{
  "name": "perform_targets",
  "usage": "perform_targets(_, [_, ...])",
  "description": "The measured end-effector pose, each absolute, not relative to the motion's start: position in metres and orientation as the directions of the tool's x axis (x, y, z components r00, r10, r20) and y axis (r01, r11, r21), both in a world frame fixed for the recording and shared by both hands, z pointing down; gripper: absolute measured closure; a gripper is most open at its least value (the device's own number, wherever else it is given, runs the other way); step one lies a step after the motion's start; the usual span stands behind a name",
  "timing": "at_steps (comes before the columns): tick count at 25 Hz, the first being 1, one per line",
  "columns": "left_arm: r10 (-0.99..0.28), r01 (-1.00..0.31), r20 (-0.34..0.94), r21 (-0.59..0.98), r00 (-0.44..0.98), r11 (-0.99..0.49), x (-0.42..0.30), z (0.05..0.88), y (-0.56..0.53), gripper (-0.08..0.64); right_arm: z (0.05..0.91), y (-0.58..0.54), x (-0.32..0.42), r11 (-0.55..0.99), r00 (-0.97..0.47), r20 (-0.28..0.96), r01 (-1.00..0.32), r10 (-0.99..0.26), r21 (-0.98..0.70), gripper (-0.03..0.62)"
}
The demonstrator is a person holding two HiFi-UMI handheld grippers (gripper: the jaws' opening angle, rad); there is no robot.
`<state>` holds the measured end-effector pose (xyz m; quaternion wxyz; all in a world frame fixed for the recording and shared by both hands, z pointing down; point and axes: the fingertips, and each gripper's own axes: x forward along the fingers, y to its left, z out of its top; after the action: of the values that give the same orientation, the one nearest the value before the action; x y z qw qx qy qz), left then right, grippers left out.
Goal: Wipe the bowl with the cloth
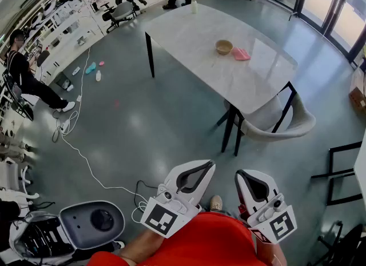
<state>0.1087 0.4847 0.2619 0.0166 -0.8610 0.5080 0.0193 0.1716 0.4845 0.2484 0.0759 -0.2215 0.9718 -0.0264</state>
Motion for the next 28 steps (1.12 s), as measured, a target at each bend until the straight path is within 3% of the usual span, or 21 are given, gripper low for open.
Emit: perform_targets(28, [-0.897, -0.899, -0.057, -0.043, 0.438, -0.436, 0.129, 0.255, 0.462, 0.555, 0.239, 0.456, 0.199, 0.916, -0.898, -0.177, -0.392, -0.402, -0.092, 0.591])
